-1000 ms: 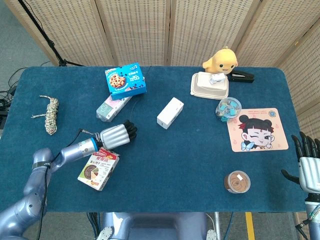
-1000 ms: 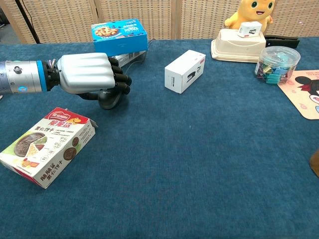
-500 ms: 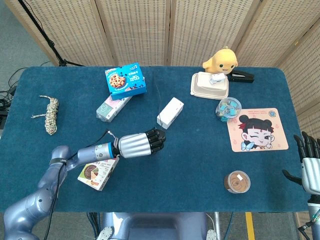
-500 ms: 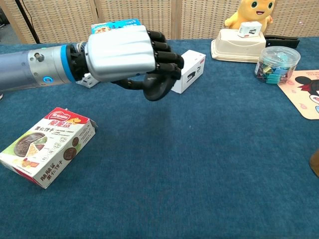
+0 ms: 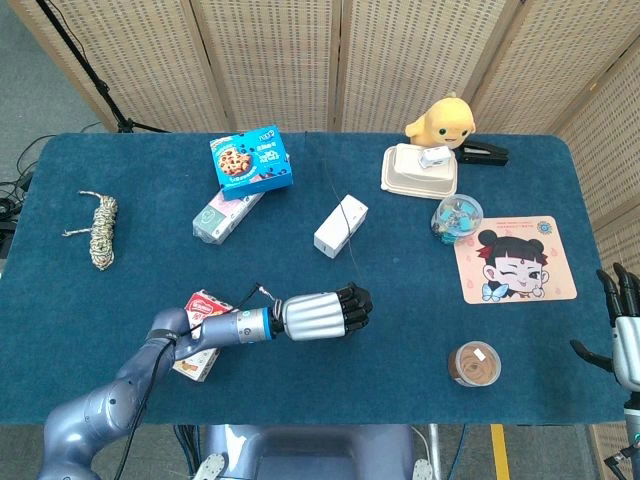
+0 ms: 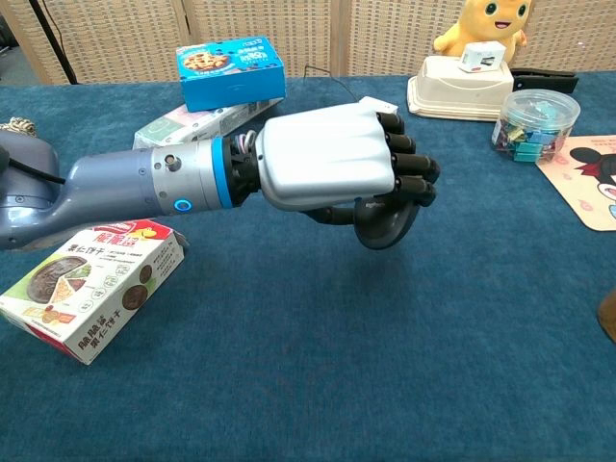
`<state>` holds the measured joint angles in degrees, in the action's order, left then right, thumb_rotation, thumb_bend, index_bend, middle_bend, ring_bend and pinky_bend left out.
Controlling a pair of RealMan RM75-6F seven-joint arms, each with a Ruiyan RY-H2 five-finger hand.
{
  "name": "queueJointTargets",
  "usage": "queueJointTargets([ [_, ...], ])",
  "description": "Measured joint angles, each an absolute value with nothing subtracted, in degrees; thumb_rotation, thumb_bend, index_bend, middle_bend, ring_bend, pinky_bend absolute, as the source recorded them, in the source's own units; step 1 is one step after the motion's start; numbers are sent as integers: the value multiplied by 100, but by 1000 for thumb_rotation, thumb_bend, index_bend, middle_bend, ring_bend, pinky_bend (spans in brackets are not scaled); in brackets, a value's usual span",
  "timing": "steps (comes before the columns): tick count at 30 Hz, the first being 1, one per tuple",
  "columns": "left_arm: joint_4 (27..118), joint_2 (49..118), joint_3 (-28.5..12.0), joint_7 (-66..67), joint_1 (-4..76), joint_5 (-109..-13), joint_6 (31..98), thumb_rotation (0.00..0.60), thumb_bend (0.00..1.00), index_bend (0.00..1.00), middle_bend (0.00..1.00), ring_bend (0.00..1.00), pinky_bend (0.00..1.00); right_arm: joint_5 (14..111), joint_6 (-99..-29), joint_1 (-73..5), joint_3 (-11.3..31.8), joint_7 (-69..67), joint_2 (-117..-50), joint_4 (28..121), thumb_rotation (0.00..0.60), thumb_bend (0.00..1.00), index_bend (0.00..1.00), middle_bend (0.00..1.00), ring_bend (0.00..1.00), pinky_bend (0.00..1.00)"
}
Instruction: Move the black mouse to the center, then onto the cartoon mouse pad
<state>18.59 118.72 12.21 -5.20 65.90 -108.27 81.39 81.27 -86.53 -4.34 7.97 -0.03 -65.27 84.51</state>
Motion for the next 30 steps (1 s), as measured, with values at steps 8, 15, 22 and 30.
queueJointTargets([
  [8, 1697, 12289, 1141, -505, 6713, -10744, 7660, 600, 394, 567, 399, 362, 360, 8146, -8631, -436, 780, -23, -6511, 8472, 600, 0, 0, 0, 0, 0],
  [15, 1363, 12653, 1024, -647, 6859, -10591, 7135, 600, 393, 567, 399, 362, 360, 8139, -8617, -441, 779, -33, -6508, 8480, 600, 0, 0, 0, 0, 0],
  [22, 1067, 12975, 823, -827, 7042, -10335, 6676, 600, 392, 560, 394, 361, 360, 8070, -8592, -437, 810, -78, -6494, 8444, 600, 0, 0, 0, 0, 0],
  [30, 1391, 12999, 517, -614, 7225, -10045, 6324, 600, 362, 339, 232, 236, 360, 8071, -8569, -442, 799, -78, -6491, 8437, 600, 0, 0, 0, 0, 0],
])
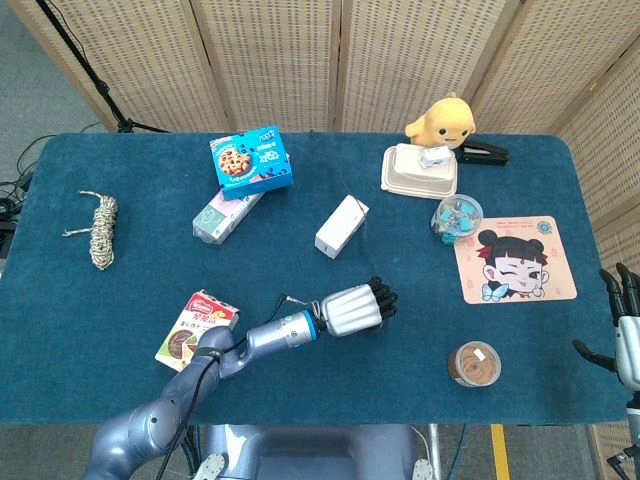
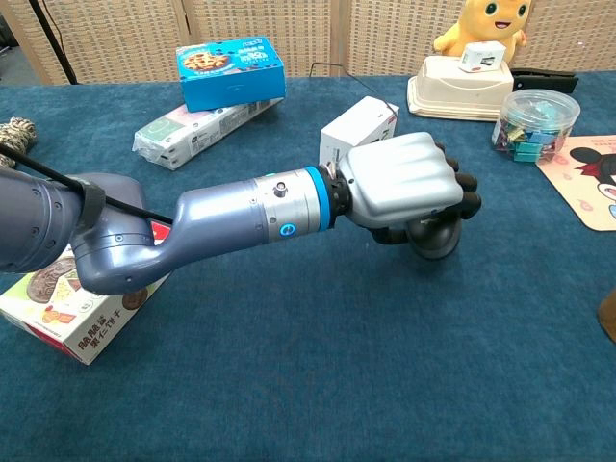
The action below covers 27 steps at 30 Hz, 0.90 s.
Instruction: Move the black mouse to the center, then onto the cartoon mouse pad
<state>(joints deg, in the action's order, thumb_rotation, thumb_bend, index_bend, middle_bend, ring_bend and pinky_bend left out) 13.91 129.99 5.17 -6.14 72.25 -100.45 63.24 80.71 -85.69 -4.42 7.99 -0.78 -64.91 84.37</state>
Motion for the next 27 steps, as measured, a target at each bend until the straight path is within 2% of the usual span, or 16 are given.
queueJointTargets([
  [2, 1491, 13000, 445, -533, 7242, -9980, 6264, 600, 344, 239, 158, 177, 360, 8070, -8571, -440, 800, -80, -6486, 8437, 600, 0, 0, 0, 0, 0],
  [8, 1527, 13000, 367, -607, 7240, -9922, 6377, 600, 292, 86, 27, 81, 360, 8089, -8569, -440, 789, -86, -6482, 8443, 600, 0, 0, 0, 0, 0],
  [18, 1497, 12673, 349, -938, 7050, -9906, 7091, 600, 242, 1, 0, 28, 360, 8218, -8649, -421, 739, -63, -6469, 8522, 600, 0, 0, 0, 0, 0],
  [27, 2260, 11682, 393, -1098, 6604, -9915, 7847, 600, 155, 0, 0, 0, 299, 8345, -8727, -404, 688, 23, -6480, 8600, 600, 0, 0, 0, 0, 0],
])
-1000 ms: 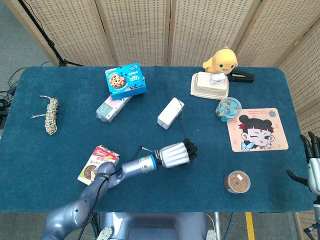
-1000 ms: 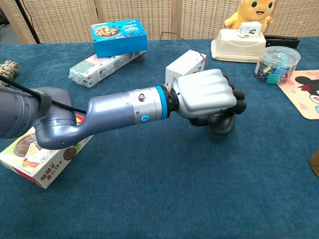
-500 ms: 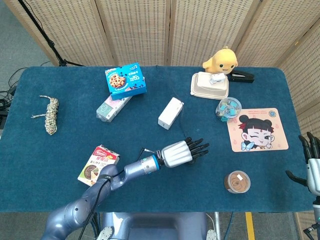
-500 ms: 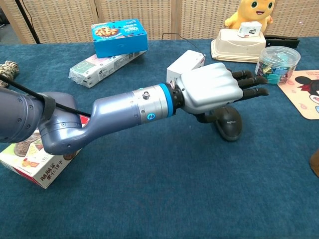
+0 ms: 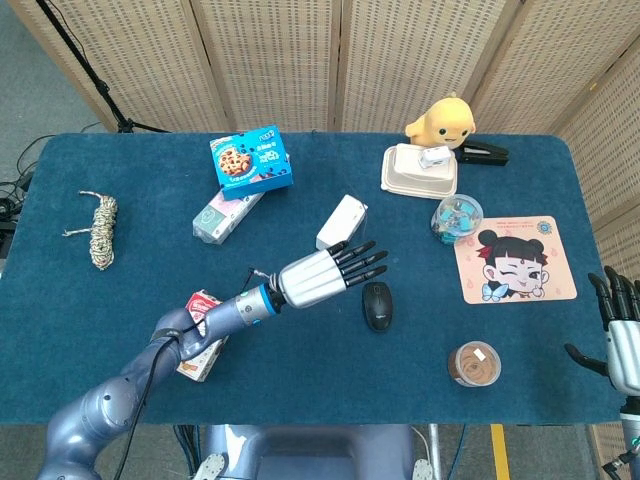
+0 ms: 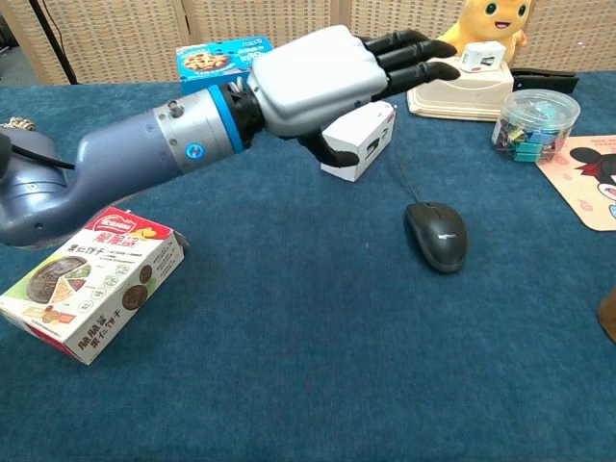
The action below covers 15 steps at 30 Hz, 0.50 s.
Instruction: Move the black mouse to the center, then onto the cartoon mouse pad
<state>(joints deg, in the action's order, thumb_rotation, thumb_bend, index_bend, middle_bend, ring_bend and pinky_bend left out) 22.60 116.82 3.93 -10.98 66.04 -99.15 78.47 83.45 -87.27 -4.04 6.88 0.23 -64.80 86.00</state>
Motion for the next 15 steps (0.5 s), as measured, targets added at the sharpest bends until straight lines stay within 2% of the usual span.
queueJointTargets([
  [6, 3551, 10632, 431, -1051, 6165, -9843, 8108, 600, 102, 0, 0, 0, 205, 8372, -8727, -410, 663, 161, -6524, 8614, 600, 0, 0, 0, 0, 0],
  [15, 6432, 8466, 498, -629, 5142, -9414, 8344, 600, 100, 0, 0, 0, 116, 8136, -8570, -484, 731, 446, -6669, 8667, 600, 0, 0, 0, 0, 0],
])
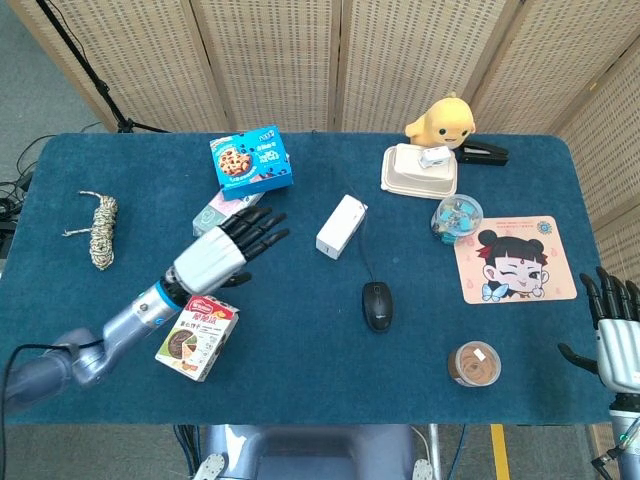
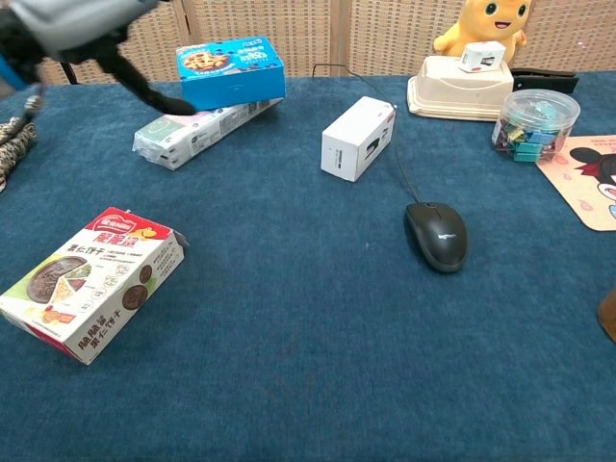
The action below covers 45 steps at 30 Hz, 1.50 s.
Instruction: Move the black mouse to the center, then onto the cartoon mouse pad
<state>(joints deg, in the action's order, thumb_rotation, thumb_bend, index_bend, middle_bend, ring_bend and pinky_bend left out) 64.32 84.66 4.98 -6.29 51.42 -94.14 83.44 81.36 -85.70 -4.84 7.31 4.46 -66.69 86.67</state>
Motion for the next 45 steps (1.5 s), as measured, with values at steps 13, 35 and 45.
queueJointTargets([
  [13, 7960, 7017, 702, -670, 2984, -8431, 8935, 600, 99, 0, 0, 0, 2, 7656, -7793, -1006, 933, 1559, -6634, 9622, 600, 0, 0, 0, 0, 0],
  [35, 8590, 6075, 223, -1680, 2105, -8267, 8625, 600, 98, 0, 0, 0, 0, 6883, -5554, -2878, 867, 3036, -7347, 10617, 600, 0, 0, 0, 0, 0],
  [45, 8548, 6057, -14, -1774, 2004, -8286, 8424, 600, 98, 0, 0, 0, 0, 6586, -5784, -3355, 956, 3715, -8548, 9993, 600, 0, 0, 0, 0, 0],
])
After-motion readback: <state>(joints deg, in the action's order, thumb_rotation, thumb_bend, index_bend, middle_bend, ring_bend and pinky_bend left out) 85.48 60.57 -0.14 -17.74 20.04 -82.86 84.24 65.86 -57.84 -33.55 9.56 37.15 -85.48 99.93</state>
